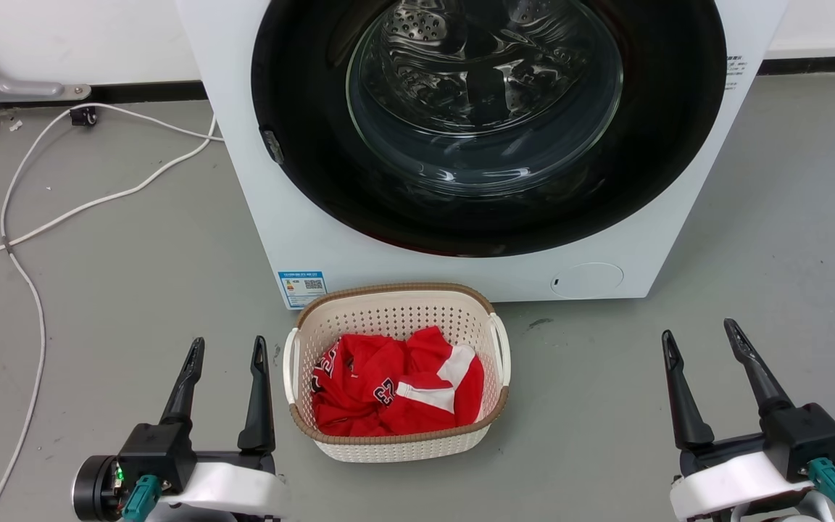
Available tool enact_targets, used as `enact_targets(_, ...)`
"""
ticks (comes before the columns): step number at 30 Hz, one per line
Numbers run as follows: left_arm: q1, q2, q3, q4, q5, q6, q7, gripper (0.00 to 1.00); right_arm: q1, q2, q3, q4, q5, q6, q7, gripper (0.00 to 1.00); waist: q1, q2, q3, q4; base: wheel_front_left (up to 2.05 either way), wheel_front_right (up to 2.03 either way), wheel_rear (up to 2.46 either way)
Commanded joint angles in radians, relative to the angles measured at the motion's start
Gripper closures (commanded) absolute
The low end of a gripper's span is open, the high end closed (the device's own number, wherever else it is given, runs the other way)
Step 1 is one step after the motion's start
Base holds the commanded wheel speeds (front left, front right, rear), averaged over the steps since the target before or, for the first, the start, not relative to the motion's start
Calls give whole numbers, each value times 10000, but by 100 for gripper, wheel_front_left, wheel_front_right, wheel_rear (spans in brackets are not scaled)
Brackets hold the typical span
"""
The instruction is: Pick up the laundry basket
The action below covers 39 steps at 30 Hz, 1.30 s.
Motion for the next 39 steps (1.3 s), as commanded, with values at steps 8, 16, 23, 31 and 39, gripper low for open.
enact_targets(8,-129,27,103,52,51,-19,-28,0,-79,-40,59,74,116,-3,-21,0,0,0,139,-16,0,0,0)
enact_targets(16,-1080,27,388,1179,-42,-440,-26,0,-1032,-39,195,386,11,-3,-21,0,0,0,842,-72,0,0,0)
enact_targets(23,-2522,232,729,2659,217,-769,-26,0,-2326,-36,456,1110,-173,-3,-21,0,0,0,1852,-132,0,0,0)
enact_targets(31,-4507,760,754,4752,256,-890,-26,0,-4218,-30,1059,3065,-623,-5,-20,0,0,0,3262,-112,0,0,0)
enact_targets(39,-6523,1295,422,6890,47,-941,-26,0,-6243,-31,1719,5718,-1035,-5,-20,0,0,0,4514,-80,0,0,0)
